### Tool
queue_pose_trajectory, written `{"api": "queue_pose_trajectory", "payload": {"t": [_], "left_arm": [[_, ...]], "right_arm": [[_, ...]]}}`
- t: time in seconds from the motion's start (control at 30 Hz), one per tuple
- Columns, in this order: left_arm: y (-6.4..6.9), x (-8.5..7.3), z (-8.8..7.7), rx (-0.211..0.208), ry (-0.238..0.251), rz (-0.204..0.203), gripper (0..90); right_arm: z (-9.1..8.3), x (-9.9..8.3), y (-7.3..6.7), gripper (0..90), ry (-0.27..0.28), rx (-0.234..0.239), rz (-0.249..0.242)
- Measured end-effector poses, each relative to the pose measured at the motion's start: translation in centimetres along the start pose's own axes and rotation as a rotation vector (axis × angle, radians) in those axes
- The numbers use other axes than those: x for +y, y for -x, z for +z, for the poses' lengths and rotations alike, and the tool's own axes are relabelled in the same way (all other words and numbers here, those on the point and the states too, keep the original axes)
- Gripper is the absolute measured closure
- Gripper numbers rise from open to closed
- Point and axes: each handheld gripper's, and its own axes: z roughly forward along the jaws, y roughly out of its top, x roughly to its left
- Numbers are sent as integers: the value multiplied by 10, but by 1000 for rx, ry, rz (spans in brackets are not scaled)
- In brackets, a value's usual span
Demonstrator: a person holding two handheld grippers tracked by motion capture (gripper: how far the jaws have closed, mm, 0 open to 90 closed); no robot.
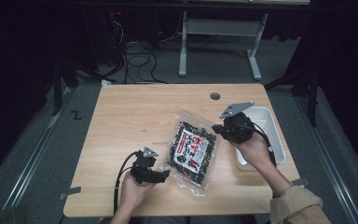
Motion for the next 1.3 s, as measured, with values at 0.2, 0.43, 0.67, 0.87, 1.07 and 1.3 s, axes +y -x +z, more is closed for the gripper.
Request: {"api": "queue_pose_trajectory", "payload": {"t": [0.2,0.43,0.67,0.87,1.07,1.3], "left_arm": [[1,0,-1,-4,10,3,267],[1,0,0,-4,5,6,267],[1,0,-1,-1,4,8,268],[2,0,-2,-4,12,9,268],[2,0,-1,-4,10,8,268],[3,0,-1,-7,10,11,269]], "right_arm": [[-10,8,4,900,16,-6,-1],[-23,17,7,900,39,-21,-5],[-34,26,9,900,65,-39,-20],[-42,34,12,900,80,-54,-20],[-48,39,15,900,86,-66,-23],[-57,42,20,900,102,-90,-12]]}}
